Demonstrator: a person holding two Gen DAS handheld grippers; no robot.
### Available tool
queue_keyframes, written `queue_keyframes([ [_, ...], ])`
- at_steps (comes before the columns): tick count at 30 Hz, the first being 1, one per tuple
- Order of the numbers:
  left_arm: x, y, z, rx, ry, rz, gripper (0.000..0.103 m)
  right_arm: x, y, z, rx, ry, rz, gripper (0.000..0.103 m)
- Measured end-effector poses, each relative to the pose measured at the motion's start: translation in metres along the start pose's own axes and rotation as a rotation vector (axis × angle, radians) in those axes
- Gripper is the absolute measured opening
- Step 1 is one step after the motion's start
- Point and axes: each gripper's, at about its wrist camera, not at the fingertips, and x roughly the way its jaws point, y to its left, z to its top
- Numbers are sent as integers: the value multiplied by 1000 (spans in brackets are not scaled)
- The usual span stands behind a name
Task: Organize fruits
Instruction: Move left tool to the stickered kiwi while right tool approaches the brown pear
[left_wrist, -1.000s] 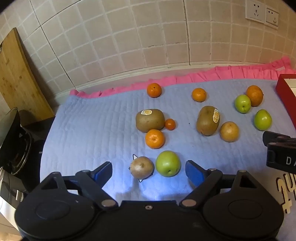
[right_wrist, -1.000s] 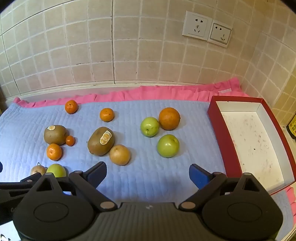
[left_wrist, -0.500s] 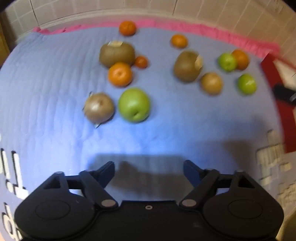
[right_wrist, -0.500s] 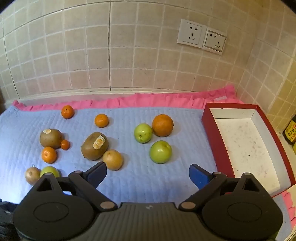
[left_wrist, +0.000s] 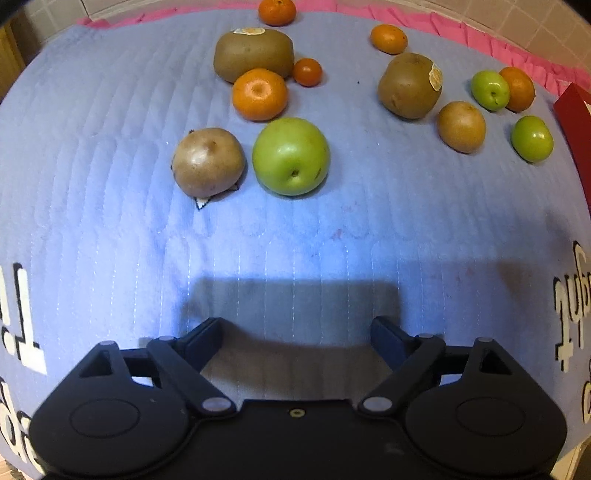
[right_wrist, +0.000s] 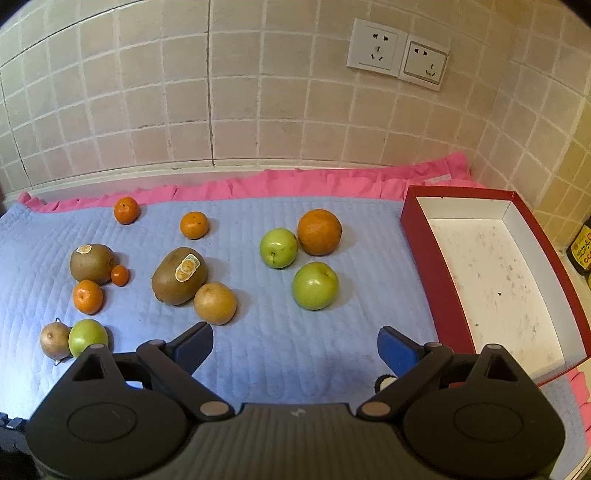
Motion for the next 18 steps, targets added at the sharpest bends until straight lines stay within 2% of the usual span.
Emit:
queue_keyframes([
  [2, 0, -7, 8, 52, 18, 10, 102, 0, 0, 0, -1, 1, 6, 97],
  [4, -10, -7, 1, 61, -3, 20, 101, -1, 1, 2, -6, 1, 10, 97],
  [5, -21, -8, 4, 77, -45, 33, 101, -1, 1, 4, -10, 1, 14, 97],
  [7, -51, -10, 13, 99, -165, 115, 101, -7, 3, 10, -16, -11, 22, 97],
  [8, -65, -13, 7, 96, -219, 133, 101, -10, 4, 13, -17, -17, 27, 97],
  [12, -116, -4, 27, 86, -382, 162, 101, -21, 11, 30, -37, -40, 54, 97],
  [18, -137, 8, 50, 68, -467, 151, 101, -26, 12, 49, -34, -50, 71, 97],
])
